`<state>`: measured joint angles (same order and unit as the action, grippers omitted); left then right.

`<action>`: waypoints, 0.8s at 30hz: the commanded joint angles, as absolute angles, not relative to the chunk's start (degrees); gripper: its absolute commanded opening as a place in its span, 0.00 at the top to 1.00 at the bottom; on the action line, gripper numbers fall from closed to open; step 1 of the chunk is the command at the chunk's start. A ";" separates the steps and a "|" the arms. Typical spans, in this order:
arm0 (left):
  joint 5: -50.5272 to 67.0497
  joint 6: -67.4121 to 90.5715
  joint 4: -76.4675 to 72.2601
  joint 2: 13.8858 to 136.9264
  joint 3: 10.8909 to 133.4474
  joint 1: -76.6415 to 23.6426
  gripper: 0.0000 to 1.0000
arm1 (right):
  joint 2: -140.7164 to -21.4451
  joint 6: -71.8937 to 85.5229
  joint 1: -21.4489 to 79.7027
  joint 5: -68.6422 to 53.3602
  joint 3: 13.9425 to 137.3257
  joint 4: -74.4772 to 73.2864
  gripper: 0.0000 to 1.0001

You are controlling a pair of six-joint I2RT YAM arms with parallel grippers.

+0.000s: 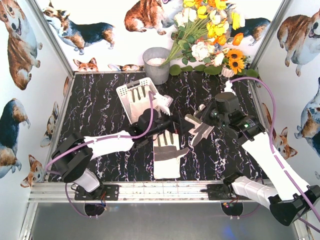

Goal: Put the gloves into the storage basket
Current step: Turn over the glove.

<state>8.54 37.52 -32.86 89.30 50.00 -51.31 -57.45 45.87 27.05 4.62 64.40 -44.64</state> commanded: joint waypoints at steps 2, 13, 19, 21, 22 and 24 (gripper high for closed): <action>8.43 37.61 -34.96 92.13 53.11 -52.20 0.16 | -55.51 46.43 26.81 4.39 67.42 -40.87 1.00; 12.70 45.24 -42.96 95.01 53.56 -52.38 1.00 | -54.70 43.70 26.39 5.89 65.07 -42.06 0.97; 7.30 48.75 -36.76 87.83 51.77 -52.30 1.00 | -54.86 34.13 26.28 4.25 65.54 -41.68 0.29; 2.89 51.54 -29.71 85.40 51.94 -52.15 1.00 | -54.63 31.24 26.28 4.06 66.35 -41.43 0.22; 0.92 52.66 -27.48 84.16 51.83 -52.12 1.00 | -54.37 30.01 26.28 4.04 66.62 -41.15 0.20; -2.92 56.14 -23.64 81.24 51.61 -52.16 1.00 | -53.80 27.66 26.28 3.65 66.96 -40.48 0.17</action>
<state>5.61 49.69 -31.46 86.46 51.86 -52.05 -55.81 35.27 26.50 4.21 64.29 -44.53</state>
